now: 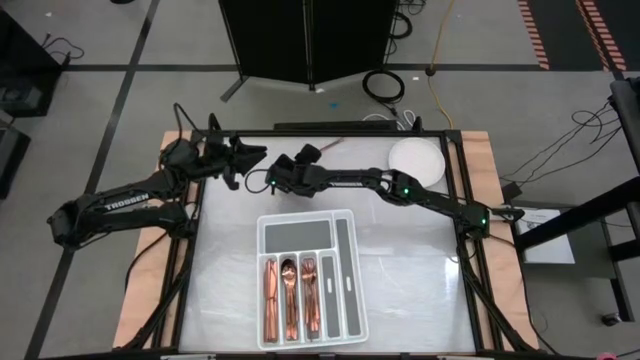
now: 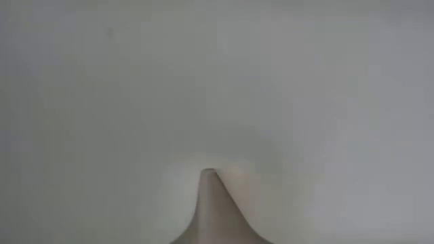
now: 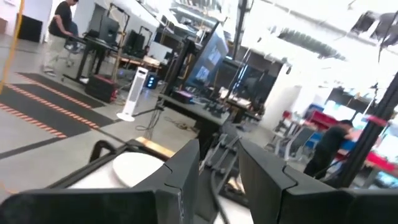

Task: Sort silverware
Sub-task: Put the fork into the silverware tray

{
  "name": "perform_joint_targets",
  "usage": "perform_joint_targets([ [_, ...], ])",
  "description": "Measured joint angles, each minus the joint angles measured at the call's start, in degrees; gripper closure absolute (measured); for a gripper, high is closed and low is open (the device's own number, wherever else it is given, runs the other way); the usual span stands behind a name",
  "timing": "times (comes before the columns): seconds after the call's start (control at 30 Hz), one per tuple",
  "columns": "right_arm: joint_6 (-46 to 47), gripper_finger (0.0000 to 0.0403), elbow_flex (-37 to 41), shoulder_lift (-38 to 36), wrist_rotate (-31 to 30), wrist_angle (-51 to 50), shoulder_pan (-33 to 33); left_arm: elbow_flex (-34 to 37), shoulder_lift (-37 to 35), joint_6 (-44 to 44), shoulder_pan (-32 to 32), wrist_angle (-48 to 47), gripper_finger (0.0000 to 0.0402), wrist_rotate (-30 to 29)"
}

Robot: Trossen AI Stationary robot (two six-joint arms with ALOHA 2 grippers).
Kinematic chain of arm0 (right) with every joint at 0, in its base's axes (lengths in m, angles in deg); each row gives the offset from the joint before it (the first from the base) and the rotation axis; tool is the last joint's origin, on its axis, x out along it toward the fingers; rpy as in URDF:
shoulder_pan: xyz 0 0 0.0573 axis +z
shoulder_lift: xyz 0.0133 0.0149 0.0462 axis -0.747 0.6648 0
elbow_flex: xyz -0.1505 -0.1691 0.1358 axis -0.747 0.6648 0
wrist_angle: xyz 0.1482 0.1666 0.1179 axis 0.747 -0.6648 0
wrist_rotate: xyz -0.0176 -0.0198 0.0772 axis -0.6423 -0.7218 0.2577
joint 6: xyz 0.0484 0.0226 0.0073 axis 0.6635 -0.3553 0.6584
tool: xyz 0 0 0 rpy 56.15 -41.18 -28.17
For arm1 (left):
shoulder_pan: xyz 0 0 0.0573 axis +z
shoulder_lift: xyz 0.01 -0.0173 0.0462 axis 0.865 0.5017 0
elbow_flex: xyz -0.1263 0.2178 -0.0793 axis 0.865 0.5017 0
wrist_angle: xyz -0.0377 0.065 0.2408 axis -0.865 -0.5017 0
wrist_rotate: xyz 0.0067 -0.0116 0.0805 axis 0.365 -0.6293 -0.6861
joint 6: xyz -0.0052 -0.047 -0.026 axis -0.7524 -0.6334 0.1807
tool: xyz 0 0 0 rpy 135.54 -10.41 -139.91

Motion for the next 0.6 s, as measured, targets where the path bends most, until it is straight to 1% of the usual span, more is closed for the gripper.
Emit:
perform_joint_targets([
  [0.17, 0.9, 0.0286, 0.1, 0.1, -0.2, 0.4, -0.1, 0.0, 0.0, -2.8, -1.3, 0.8, 0.0291, 0.0],
  [0.27, 0.9, 0.0311, 0.1, 0.1, -0.2, 0.3, -0.1, 0.0, 0.0, -2.9, -1.9, 0.8, 0.0291, 0.1],
  [0.47, 0.3, 0.0390, 0.1, 0.1, 0.1, -1.1, -0.1, 0.0, 0.0, -2.9, -2.4, 0.8, 0.0291, 0.5],
  [0.6, -0.3, 0.0398, 0.1, -0.7, 2.3, -3.9, -0.1, 0.0, 0.0, -2.8, -2.3, 0.8, 0.0291, 0.5],
])
